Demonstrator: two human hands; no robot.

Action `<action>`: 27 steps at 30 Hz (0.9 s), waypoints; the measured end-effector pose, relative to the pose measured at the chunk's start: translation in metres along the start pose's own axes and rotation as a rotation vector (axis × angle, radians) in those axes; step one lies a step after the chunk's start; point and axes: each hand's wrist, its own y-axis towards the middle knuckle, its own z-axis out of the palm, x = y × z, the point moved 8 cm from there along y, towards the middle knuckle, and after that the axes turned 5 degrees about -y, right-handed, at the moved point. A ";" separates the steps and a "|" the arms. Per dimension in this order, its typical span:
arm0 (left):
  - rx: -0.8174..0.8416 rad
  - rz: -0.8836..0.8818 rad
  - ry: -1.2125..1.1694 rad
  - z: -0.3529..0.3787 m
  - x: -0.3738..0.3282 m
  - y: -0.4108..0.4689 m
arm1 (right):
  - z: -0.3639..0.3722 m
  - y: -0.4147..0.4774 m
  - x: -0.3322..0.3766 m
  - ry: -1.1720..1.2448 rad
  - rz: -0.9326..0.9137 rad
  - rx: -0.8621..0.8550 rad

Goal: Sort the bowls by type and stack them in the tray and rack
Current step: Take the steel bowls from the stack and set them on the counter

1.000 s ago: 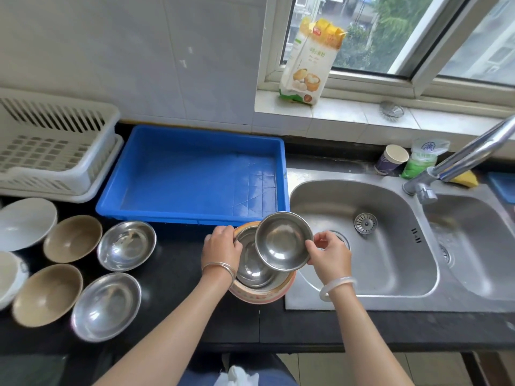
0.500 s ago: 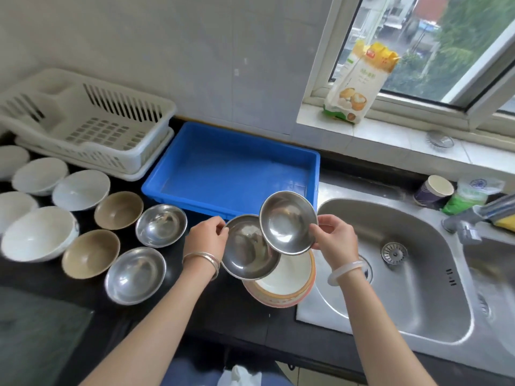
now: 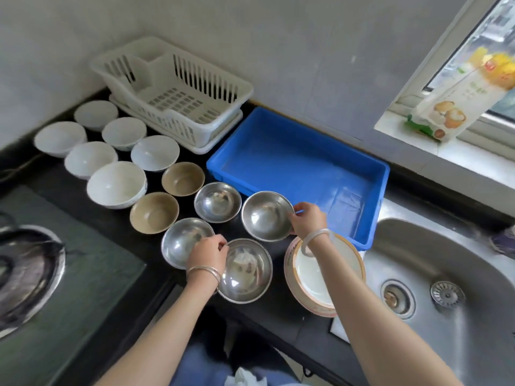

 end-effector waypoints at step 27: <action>0.184 0.079 0.048 0.025 0.007 0.030 | 0.039 0.008 -0.003 -0.442 0.215 0.120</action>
